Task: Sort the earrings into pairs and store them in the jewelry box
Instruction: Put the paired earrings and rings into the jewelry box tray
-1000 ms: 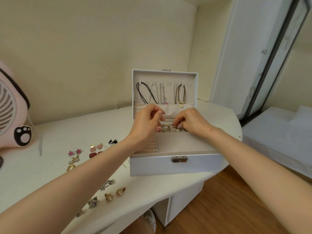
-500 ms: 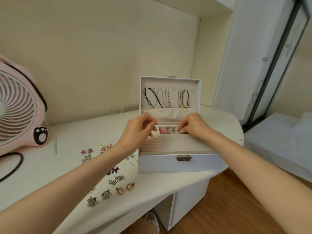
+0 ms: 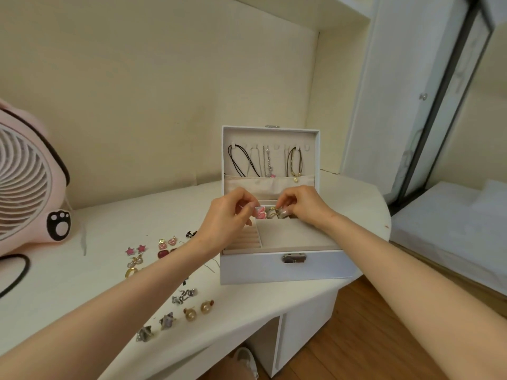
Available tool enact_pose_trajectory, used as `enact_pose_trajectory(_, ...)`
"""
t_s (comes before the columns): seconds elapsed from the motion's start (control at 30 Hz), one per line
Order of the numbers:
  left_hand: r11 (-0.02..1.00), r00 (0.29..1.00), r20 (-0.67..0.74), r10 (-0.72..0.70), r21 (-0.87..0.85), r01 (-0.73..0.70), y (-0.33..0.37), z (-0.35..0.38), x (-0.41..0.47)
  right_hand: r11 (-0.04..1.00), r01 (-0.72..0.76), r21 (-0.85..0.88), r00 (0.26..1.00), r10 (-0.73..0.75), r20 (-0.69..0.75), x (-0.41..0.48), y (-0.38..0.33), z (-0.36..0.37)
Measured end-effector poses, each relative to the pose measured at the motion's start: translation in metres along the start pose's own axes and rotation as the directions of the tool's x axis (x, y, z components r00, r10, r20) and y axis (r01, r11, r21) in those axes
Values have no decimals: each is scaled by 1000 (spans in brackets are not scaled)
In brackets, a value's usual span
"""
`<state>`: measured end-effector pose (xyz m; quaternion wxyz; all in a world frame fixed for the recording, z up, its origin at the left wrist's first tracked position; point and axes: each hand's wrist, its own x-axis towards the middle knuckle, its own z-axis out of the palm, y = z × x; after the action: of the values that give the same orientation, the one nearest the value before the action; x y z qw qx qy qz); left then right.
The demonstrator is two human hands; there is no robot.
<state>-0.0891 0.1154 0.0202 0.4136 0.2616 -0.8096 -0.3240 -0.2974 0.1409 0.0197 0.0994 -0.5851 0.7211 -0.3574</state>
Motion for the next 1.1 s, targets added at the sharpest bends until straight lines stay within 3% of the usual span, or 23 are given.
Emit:
enact_pose_trajectory(0.37,1000,999,33,21,-12,-20,1,4,6,1000,-22,17,998,21,56,9,0,-7)
enact_pose_trajectory(0.6,1000,999,40,25,-13,-24,2,5,8,997,-16,-71,998,11,-66,11,5,-16)
enact_pose_trajectory(0.77,1000,999,46,29,4,-29,2,4,9,974,-69,-217,997,76,23,8,3,-15)
enact_pose_trajectory(1.1,1000,999,50,17,16,-18,2,0,7,975,-43,-218,999,39,-25,11,-1,-3)
